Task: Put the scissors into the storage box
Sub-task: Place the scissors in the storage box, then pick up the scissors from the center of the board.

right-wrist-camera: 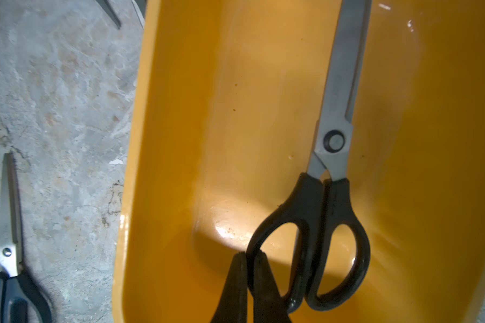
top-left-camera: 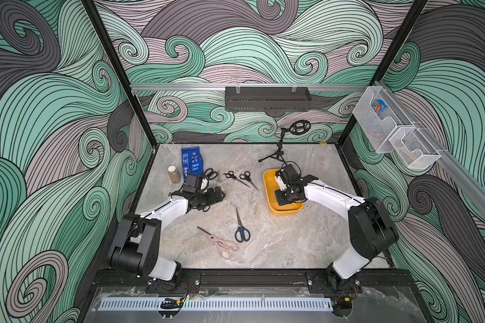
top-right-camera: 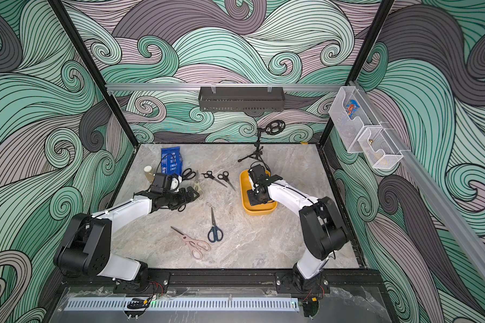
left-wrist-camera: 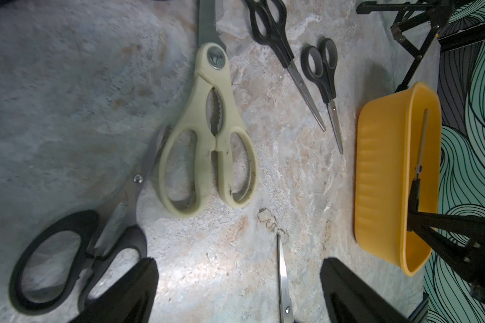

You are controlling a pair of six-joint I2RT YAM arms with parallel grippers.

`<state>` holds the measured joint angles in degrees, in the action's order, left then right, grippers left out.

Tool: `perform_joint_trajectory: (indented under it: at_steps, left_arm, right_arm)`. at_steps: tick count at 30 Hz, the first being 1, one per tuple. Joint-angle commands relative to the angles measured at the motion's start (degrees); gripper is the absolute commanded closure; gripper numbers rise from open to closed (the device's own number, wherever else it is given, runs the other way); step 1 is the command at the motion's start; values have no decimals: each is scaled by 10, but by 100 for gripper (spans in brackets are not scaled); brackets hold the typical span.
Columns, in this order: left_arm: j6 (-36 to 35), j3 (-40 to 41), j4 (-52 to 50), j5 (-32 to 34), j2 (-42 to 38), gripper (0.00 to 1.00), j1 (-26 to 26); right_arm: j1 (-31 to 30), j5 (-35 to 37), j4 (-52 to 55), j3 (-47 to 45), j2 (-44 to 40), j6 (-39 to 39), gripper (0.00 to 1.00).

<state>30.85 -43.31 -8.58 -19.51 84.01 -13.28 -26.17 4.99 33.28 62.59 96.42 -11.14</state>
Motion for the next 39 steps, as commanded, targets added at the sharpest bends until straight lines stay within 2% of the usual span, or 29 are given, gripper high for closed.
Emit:
perform_joint_trajectory:
  at_steps: [1, 9, 11, 16, 20, 25, 28, 32, 39]
  left_arm:
    - [-15, -8, -4, 21, -10, 5, -3]
    - [-15, -10, -3, 25, -14, 5, -2]
    - [-16, -10, -4, 24, -14, 5, -2]
    - [-16, -10, -3, 25, -14, 5, -2]
    - [-16, -11, -4, 25, -14, 5, -2]
    - [-14, -11, -2, 24, -14, 5, 0]
    - [-12, -12, -2, 20, -10, 5, 7]
    - [-9, -13, -2, 11, -7, 5, 27]
    - [1, -8, 9, -1, -16, 5, 77]
  right_arm:
    - [-1, -11, -27, -10, 16, -13, 100]
    - [-1, 1, -42, -22, 45, -19, 100]
    - [-1, 3, -43, -22, 48, -21, 94]
    - [-1, 7, -43, -18, 38, -24, 71]
    - [-1, 17, -42, -11, 6, -27, 61]
    - [-10, 17, -30, 2, -48, -25, 56]
    - [-33, 3, -19, 13, -72, -25, 55]
    - [-95, -28, -18, 16, -94, -36, 54]
    - [-203, -55, -18, -2, -88, -46, 53]
